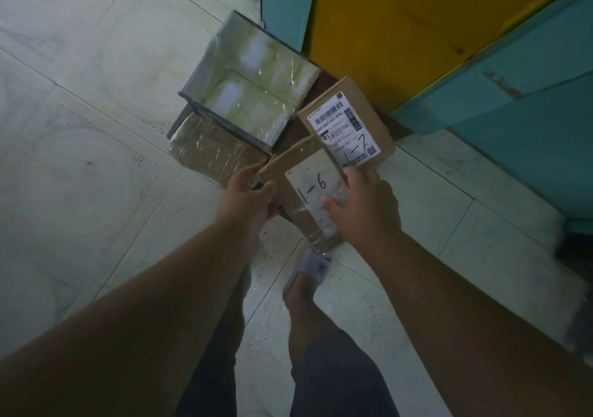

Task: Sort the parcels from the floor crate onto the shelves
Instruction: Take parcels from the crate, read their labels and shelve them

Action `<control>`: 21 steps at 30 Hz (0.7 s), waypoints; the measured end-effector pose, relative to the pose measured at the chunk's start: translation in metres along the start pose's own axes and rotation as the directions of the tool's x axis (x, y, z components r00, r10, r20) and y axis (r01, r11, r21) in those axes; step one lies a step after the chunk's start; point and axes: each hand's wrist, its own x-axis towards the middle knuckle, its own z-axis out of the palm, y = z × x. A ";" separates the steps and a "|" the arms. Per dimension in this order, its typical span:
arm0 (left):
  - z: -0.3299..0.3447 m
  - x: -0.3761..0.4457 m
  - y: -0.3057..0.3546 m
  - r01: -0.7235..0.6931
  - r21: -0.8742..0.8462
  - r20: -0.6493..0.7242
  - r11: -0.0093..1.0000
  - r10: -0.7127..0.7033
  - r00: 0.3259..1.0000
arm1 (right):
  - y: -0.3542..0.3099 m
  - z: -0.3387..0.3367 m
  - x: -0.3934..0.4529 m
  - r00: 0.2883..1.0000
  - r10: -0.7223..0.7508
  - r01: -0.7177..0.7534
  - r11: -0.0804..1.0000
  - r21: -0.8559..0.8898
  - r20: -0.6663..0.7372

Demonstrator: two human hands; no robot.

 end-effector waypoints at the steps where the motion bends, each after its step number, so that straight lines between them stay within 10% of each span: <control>1: -0.005 -0.015 0.008 -0.012 0.002 0.008 1.000 0.012 1.000 | -0.004 -0.013 -0.009 1.000 -0.009 0.009 0.999 0.049 -0.008; 8: -0.040 -0.132 0.078 -0.208 0.034 0.319 0.977 0.187 0.929 | -0.044 -0.137 -0.095 0.994 0.052 -0.017 0.941 0.337 -0.096; 13: -0.051 -0.216 0.124 -0.582 0.194 0.684 0.789 0.317 0.657 | -0.074 -0.199 -0.179 0.938 0.212 -0.052 0.868 0.495 -0.273; 21: -0.029 -0.342 0.162 -0.862 0.088 0.863 0.500 0.394 0.316 | -0.059 -0.281 -0.314 0.780 0.369 0.049 0.769 0.637 -0.506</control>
